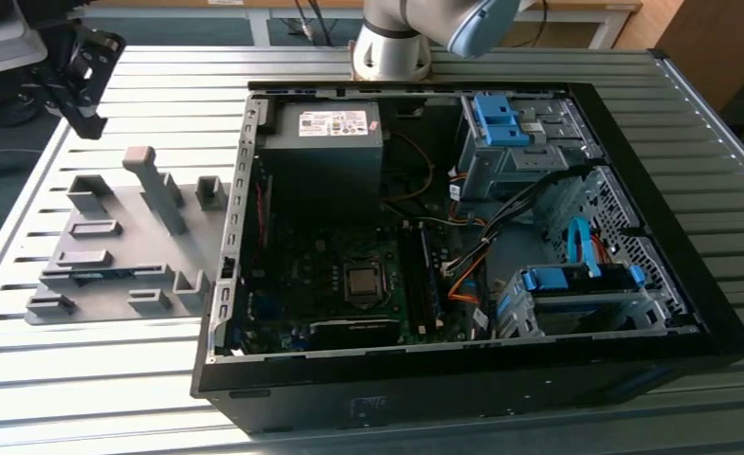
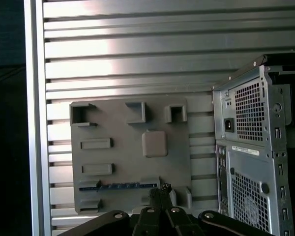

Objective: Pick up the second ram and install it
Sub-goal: 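Reach for the second ram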

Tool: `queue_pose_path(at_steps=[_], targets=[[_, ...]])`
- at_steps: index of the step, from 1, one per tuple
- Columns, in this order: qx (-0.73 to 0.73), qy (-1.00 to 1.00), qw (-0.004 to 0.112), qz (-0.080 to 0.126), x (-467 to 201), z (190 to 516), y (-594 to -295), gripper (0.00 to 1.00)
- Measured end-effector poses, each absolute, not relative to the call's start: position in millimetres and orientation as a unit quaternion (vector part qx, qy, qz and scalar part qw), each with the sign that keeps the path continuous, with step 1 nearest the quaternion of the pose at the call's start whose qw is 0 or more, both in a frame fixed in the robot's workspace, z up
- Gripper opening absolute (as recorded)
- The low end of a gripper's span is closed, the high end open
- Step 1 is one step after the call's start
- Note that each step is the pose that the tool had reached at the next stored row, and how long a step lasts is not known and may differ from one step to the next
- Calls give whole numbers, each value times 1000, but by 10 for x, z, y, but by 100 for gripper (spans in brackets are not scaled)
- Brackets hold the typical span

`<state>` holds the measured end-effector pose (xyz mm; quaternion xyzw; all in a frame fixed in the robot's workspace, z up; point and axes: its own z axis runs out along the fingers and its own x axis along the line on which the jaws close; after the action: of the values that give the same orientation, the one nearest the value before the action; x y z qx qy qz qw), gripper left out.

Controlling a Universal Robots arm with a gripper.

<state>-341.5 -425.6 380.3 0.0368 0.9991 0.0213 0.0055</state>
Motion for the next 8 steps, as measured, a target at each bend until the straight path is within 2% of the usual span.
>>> queue_pose_path(at_steps=[8], targets=[[37, 999, 6, 21, -3522, 3799, -4320, 11]])
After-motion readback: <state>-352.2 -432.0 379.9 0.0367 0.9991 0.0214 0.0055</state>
